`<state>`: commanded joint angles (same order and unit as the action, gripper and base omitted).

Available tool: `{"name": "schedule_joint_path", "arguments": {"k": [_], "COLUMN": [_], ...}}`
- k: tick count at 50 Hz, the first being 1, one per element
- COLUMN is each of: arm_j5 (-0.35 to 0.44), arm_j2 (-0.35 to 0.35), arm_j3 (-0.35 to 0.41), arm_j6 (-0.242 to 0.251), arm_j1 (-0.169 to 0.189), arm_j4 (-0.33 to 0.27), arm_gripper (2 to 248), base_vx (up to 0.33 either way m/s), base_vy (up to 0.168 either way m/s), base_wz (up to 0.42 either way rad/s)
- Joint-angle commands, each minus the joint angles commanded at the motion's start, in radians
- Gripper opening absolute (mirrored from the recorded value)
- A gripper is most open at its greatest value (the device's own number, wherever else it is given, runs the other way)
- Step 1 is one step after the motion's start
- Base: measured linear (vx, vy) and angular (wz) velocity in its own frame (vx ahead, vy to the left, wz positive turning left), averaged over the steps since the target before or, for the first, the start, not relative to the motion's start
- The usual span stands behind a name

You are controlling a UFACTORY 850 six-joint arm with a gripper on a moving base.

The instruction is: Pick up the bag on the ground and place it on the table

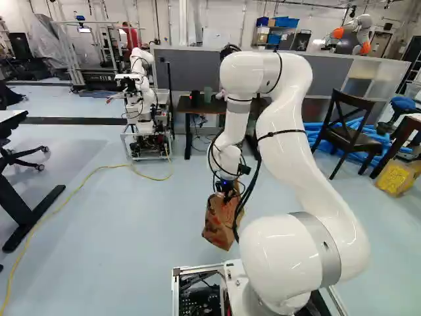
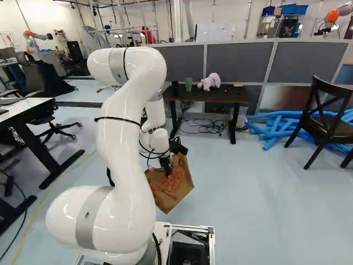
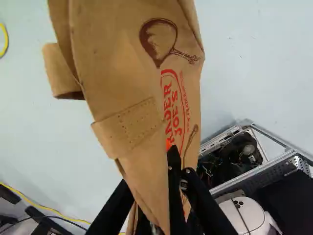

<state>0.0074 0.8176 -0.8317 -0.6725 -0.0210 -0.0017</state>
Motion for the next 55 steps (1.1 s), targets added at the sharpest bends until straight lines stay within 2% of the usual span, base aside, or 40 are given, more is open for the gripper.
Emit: {"name": "schedule_joint_path", "arguments": {"k": [30, 55], "arm_j5": [0.000, -0.015], "arm_j2": [-0.150, -0.269], "arm_j3": [0.118, 0.181], "arm_j6": [0.000, 0.000], "arm_j1": [-0.001, -0.001], "arm_j4": [0.000, 0.000], "arm_gripper": [23, 23], "base_vx": [0.000, 0.000], "base_vy": [0.000, 0.000], "base_wz": [0.000, 0.000]}}
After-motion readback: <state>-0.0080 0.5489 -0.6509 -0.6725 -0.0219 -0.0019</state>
